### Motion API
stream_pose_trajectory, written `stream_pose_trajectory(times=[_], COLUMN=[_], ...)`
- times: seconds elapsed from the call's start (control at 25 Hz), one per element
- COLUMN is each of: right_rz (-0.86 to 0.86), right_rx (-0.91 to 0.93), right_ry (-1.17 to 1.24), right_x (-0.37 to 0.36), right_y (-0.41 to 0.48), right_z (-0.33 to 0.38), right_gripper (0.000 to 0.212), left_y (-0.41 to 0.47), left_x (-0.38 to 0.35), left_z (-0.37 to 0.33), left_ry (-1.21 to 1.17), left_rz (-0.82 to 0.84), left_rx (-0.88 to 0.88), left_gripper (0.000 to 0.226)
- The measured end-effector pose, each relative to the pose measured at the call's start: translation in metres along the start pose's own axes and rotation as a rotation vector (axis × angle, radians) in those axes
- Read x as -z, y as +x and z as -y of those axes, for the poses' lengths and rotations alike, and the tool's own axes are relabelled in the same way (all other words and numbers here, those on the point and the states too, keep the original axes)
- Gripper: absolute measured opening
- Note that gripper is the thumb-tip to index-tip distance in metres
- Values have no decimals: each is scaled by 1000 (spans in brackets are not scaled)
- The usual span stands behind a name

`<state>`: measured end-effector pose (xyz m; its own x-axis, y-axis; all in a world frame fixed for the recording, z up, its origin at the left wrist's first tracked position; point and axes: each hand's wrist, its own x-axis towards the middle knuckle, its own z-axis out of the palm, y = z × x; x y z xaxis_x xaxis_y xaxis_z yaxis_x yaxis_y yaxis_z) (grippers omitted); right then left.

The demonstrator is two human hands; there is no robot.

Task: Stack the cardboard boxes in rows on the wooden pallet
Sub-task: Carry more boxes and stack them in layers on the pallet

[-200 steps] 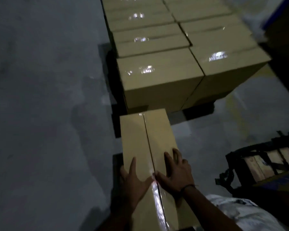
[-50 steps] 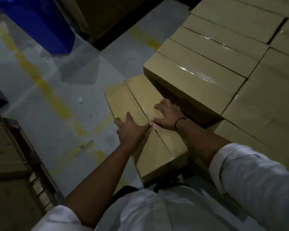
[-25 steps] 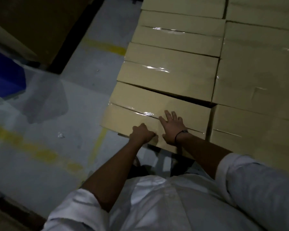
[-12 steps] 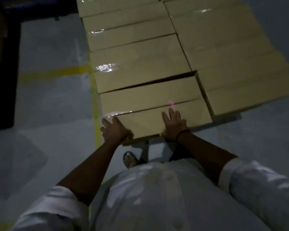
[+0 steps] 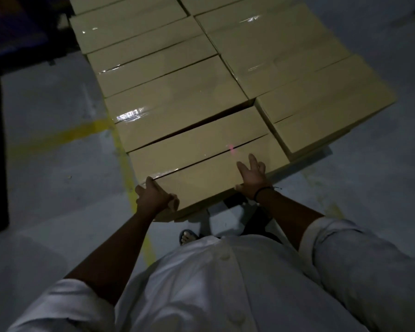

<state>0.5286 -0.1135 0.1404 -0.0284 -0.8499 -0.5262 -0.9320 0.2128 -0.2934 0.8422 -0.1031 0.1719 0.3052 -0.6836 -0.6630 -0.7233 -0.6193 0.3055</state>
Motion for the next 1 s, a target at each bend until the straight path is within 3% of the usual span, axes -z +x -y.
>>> stream_pose_trajectory(times=[0.32,0.6,0.72,1.0], right_rz=[1,68,57,-59], right_rx=[170,200,197,27], right_ry=[58,77,95,345], right_x=[12,14,22,50], right_y=[16,17,14,14], right_z=[2,-14,-15,-51], right_gripper=[68,62,60,52], left_y=[-27,-27,-27,-31], left_x=[-4,-3,-13,-51], left_z=[-19,-25,-30,-114], left_ry=[-143,-100,13,253], left_rz=[9,55,-8,-17], left_rx=[16,51,83,-293], left_gripper=[101,99,104,100])
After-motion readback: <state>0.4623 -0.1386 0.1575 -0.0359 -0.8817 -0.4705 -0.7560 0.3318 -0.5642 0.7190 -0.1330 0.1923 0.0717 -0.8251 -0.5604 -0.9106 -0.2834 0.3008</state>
